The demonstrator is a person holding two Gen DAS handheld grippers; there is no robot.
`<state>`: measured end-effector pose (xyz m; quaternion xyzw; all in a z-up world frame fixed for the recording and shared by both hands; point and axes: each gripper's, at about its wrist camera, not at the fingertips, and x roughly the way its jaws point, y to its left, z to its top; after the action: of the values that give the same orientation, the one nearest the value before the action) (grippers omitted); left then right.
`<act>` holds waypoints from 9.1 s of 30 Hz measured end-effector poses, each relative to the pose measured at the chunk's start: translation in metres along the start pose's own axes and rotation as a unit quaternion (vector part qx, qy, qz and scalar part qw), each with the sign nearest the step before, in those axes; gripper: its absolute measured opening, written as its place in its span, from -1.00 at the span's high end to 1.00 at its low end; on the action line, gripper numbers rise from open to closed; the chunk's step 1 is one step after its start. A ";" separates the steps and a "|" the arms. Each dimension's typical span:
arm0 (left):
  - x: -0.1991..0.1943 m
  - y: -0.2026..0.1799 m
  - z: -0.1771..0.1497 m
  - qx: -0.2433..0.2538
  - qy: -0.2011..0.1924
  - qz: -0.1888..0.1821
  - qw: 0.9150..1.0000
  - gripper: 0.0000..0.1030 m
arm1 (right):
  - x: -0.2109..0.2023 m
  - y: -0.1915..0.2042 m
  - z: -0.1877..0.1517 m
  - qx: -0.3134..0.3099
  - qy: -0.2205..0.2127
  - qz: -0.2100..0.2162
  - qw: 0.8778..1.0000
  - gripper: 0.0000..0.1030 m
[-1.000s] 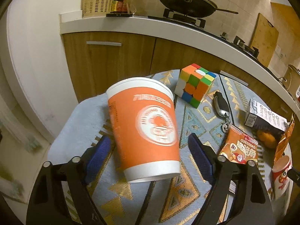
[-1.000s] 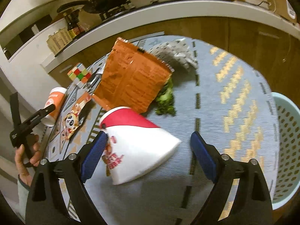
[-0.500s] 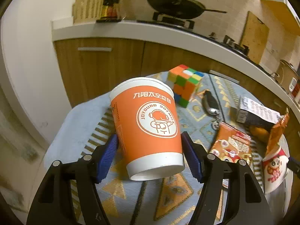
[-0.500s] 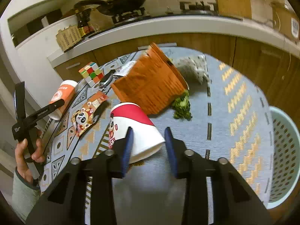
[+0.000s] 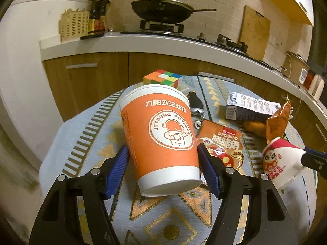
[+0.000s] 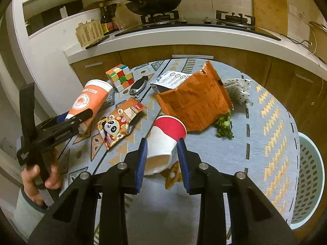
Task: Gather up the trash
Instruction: 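Grasp the orange paper cup with the left gripper while the right gripper grasps the panda cup, then carry both cups over the blue basket and open both grippers, then move both tools back over the table toward the orange snack bags, then grasp the panda snack bag with the left gripper while the right gripper grasps another snack bag, then carry both snack bags to the blue basket and release them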
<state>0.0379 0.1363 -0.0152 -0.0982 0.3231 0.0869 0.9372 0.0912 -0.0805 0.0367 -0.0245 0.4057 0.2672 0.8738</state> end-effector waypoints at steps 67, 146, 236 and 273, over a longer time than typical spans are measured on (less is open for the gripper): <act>0.031 -0.382 -0.057 0.229 0.141 -0.296 0.916 -0.32 | -0.085 -0.295 -0.137 0.337 0.021 -0.190 0.922 0.39; 0.045 -0.063 -0.006 0.074 0.105 -0.022 0.991 -0.17 | 0.013 -0.074 0.052 0.044 -0.039 -0.029 0.998 -0.04; -0.050 -0.154 -0.004 0.124 -0.006 -0.187 0.974 0.54 | -0.075 -0.091 -0.040 0.062 -0.039 -0.081 0.994 0.47; 0.025 -0.399 -0.052 0.248 0.158 -0.317 0.902 0.09 | -0.091 -0.298 -0.116 0.292 0.021 -0.220 0.931 0.28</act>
<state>0.1170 -0.2589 -0.0204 0.0274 0.4300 -0.3143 0.8459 0.1074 -0.4069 -0.0269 0.1374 0.4685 -0.0624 0.8705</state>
